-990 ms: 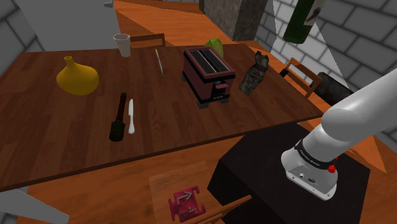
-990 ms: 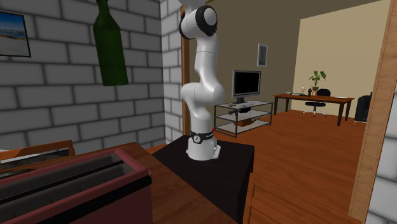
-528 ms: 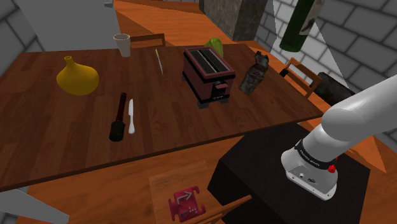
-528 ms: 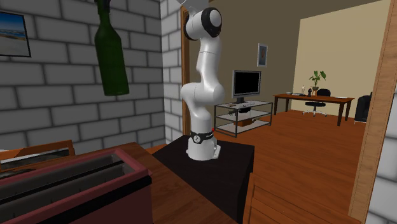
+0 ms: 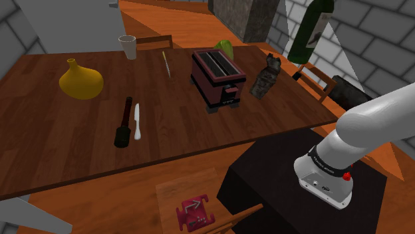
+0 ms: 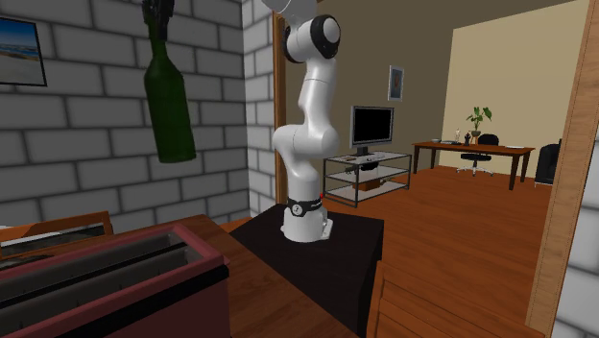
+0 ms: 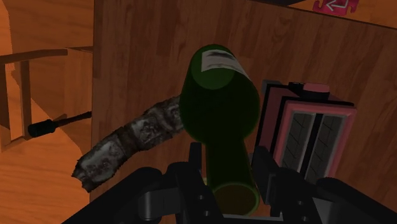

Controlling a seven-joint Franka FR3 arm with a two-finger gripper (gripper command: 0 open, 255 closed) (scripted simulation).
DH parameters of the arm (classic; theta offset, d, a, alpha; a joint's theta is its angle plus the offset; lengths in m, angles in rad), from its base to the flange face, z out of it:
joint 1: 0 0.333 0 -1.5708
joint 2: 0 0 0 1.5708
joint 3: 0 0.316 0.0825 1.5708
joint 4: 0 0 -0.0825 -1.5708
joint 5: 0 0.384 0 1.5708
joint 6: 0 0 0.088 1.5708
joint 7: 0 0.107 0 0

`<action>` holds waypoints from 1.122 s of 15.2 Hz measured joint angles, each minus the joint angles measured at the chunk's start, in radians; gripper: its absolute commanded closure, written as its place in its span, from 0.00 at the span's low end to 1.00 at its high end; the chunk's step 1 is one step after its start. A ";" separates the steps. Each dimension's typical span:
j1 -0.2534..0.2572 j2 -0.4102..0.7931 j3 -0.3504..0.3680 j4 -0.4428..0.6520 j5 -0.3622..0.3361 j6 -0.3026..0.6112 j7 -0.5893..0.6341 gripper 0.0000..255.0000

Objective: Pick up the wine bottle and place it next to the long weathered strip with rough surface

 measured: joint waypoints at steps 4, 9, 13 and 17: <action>-0.002 -0.031 0.001 -0.085 -0.005 0.054 0.002 1.00; -0.005 -0.071 0.005 -0.192 -0.010 0.122 0.009 1.00; -0.008 -0.095 0.003 -0.272 -0.014 0.178 0.010 1.00; -0.010 -0.118 0.002 -0.347 -0.018 0.230 0.012 1.00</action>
